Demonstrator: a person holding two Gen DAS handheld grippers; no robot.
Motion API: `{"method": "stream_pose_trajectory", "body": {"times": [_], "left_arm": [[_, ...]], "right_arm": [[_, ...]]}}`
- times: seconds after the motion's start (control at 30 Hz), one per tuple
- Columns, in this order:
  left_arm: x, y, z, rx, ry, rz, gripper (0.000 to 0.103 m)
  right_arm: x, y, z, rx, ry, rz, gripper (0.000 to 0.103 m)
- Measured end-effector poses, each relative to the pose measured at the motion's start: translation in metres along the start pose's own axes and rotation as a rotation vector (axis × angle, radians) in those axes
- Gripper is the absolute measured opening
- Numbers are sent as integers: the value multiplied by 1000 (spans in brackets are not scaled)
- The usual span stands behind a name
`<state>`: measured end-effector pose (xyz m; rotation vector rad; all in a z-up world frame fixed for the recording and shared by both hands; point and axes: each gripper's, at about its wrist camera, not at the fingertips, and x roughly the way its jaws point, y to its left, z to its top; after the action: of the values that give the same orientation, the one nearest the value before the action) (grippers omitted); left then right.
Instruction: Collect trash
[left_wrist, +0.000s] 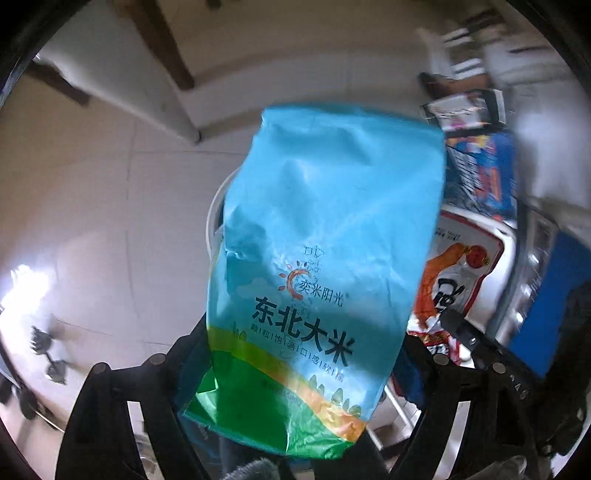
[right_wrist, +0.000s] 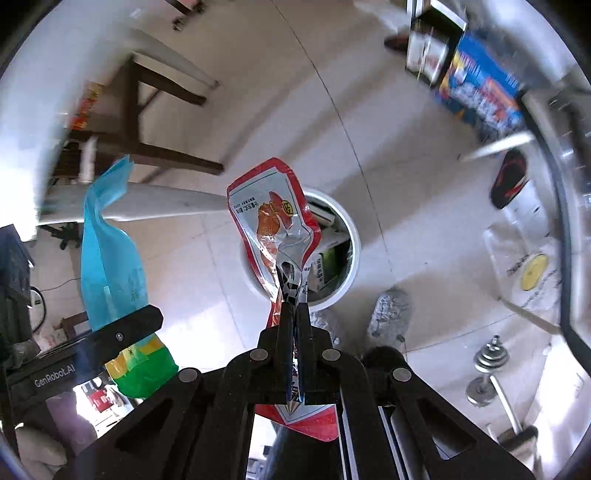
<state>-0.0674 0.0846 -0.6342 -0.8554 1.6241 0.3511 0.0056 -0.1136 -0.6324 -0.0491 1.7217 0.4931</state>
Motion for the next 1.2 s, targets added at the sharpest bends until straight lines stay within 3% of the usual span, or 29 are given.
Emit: {"method": "stream_pose_trajectory", "body": {"times": [0.07,0.13,0.23,0.3,0.33,0.37,0.4,0.47,0.57,0.8,1.2], "left_arm": [[37,9,17,-15,7,19,90],[72,19,25,-31,17,39,103],[91,22,27,-54,0,57,103],[89,22,25,-59,-41,100,103],[88,21,24,-58,-60,116,103],[84,23,21,-62,-78,147,103],[86,22,20,-63,-86,163,103],[73,25,10,-60,-112,189,103],[52,30,-2,-37,-139,226,103],[-6,18,-39,17,-195,264,103],[-149,-37,-128,96,-252,221,103]], "right_arm": [[47,-13,15,0,22,8,1],[96,-21,30,-28,47,20,1],[146,-32,43,-39,85,41,7],[166,-36,47,-58,102,36,33],[170,-36,47,-71,100,25,57],[171,-34,45,-88,94,8,67],[170,-34,43,-103,87,-3,70],[164,-31,40,-126,71,-51,90],[144,-20,30,-175,25,-161,103],[68,2,10,-210,-60,-281,103],[-112,45,-50,-205,-161,-270,103]]}}
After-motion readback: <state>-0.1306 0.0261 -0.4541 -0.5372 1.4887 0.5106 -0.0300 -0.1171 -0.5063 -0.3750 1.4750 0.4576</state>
